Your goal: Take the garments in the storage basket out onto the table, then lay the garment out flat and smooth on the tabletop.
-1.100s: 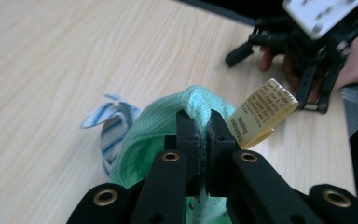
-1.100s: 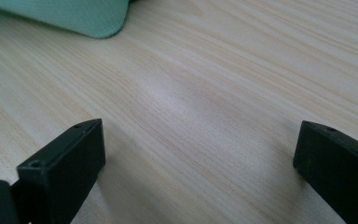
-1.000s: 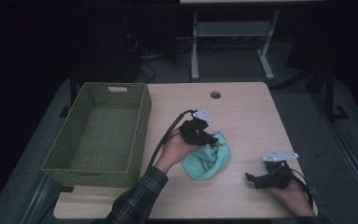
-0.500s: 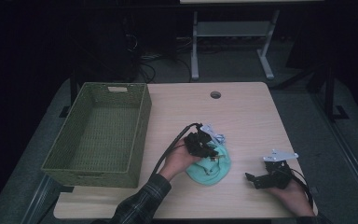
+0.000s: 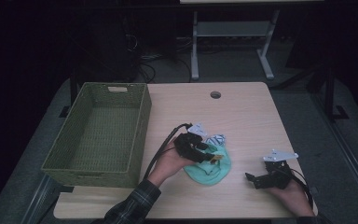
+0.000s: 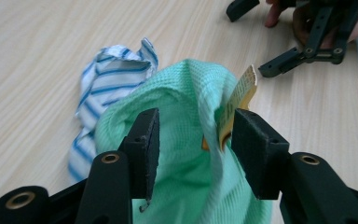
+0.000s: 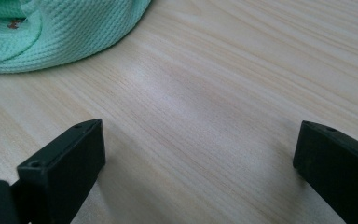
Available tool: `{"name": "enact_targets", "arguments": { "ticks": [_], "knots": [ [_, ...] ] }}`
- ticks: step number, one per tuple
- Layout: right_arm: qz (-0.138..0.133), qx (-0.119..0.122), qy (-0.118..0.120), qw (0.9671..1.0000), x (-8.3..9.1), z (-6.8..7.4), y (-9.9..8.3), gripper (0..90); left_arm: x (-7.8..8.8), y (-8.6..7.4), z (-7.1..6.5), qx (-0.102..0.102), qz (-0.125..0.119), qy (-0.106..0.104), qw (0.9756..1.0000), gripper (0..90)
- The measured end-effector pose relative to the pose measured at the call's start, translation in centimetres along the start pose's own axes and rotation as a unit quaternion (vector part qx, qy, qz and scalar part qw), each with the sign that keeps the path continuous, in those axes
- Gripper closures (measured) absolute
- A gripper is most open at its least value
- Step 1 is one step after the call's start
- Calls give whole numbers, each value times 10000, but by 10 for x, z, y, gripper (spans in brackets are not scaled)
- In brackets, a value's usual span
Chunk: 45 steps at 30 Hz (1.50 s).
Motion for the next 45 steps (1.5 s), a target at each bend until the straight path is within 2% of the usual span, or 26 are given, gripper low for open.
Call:
{"name": "enact_targets", "arguments": {
  "ticks": [4,8,11,13,17,22,27,28,29,31,35,39,40,43,45],
  "knots": [
    [2,-8,0,10000,0,0,0,17,14,-8,3,88,-92,62,9999,596],
    [4,-10,2,10000,0,0,0,17,25,-22,6,239,-119,88,9996,787],
    [5,-16,3,10000,0,0,0,17,30,-34,7,333,-17,88,9994,896],
    [5,-12,2,10000,0,0,0,17,32,-43,6,359,124,83,9992,897],
    [6,-10,2,10000,0,0,0,17,31,-52,2,328,189,111,9992,897],
    [0,-36,-15,10000,0,0,0,17,23,-61,-3,308,289,108,9990,896],
    [-8,16,-42,10000,0,-1,0,17,13,-68,-5,116,455,141,9988,896],
    [-7,1,-54,10000,0,-1,0,17,10,-69,-7,182,465,133,9987,896],
    [-11,-3,-63,10000,-1,-1,1,17,8,-72,-6,78,541,140,9984,896],
    [-2,16,-43,10000,-1,-1,1,16,3,-73,-6,138,542,174,9983,896],
    [10,39,-11,10000,0,-1,1,17,-4,-78,-4,-52,713,274,9971,896],
    [99,0,-10,10000,0,-1,2,18,-5,-78,-4,-6,717,240,9971,896],
    [129,-35,-7,9999,0,0,2,18,-6,-78,-5,68,669,237,9975,896],
    [98,-79,77,9999,1,1,6,22,-6,-78,-4,120,662,209,9975,896],
    [78,-42,88,9999,2,1,11,58,-6,-78,-4,90,678,211,9974,896]
  ]
}}
Point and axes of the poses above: each handheld gripper's, and its own axes: x roughly backward along the jaws, y roughly out of its top, z roughly to its left, the point moved 6 cm from there along -x, roughly forward along the jaws, and after that the axes turned 14 degrees about y, right-handed, at the moved point
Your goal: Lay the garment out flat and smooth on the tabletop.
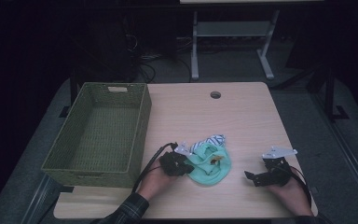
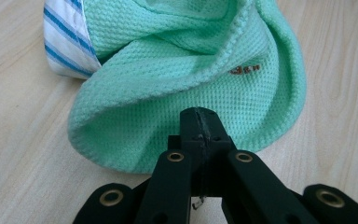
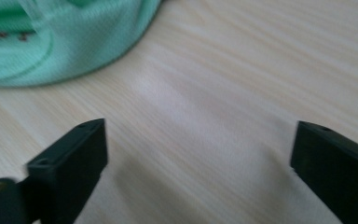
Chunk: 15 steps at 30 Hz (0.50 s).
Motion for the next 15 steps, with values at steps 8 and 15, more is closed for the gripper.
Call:
{"name": "enact_targets", "arguments": {
  "ticks": [8,15],
  "knots": [
    [-238,121,267,9993,5,1,23,228,0,1,-1,-13,38,69,10000,895],
    [-388,259,541,9974,7,4,46,378,0,1,-1,-86,105,106,9999,895]
  ]
}}
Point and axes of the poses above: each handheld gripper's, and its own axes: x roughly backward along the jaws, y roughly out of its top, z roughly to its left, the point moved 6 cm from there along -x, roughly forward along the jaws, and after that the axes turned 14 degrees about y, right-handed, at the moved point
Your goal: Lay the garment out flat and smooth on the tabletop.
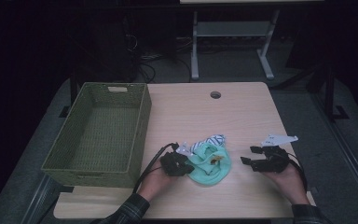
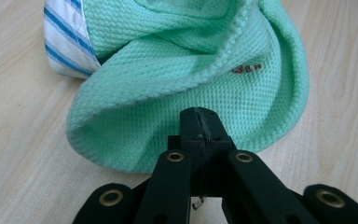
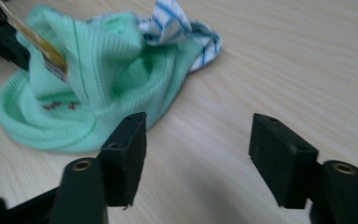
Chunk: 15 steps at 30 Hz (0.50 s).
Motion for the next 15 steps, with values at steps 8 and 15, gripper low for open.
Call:
{"name": "enact_targets", "arguments": {
  "ticks": [8,15],
  "knots": [
    [-117,164,323,9993,-2,3,28,524,0,1,-1,95,-4,-5,10000,895],
    [-154,327,557,9978,-8,10,54,615,-1,2,-1,76,-13,59,10000,895]
  ]
}}
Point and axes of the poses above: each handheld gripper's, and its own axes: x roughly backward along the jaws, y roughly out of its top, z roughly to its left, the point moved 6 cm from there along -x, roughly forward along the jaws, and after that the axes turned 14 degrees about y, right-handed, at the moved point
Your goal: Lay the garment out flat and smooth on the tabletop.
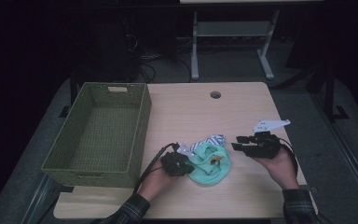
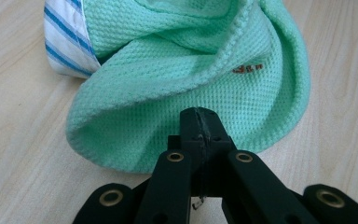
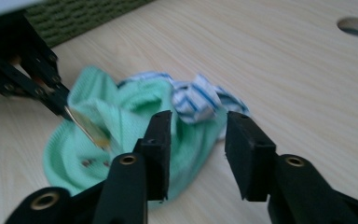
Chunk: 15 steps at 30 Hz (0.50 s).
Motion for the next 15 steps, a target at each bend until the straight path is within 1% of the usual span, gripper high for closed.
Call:
{"name": "enact_targets", "arguments": {
  "ticks": [3,5,8,11,12,13,15],
  "knots": [
    [36,136,112,9998,-7,3,13,642,0,0,1,-66,35,-9,10000,895],
    [80,146,173,9997,-13,4,19,646,0,0,1,-68,36,-15,10000,895],
    [125,211,272,9993,-23,2,24,672,0,0,1,-52,31,-6,10000,895],
    [163,176,375,9990,-31,3,28,681,0,0,1,-45,21,-18,10000,895],
    [165,228,386,9989,-34,2,29,681,0,0,1,-41,19,-26,10000,895],
    [180,202,404,9988,-37,3,31,681,0,0,1,-9,5,-26,10000,895],
    [208,263,460,9984,-43,2,33,685,0,0,1,-20,13,-30,10000,895]
  ]
}}
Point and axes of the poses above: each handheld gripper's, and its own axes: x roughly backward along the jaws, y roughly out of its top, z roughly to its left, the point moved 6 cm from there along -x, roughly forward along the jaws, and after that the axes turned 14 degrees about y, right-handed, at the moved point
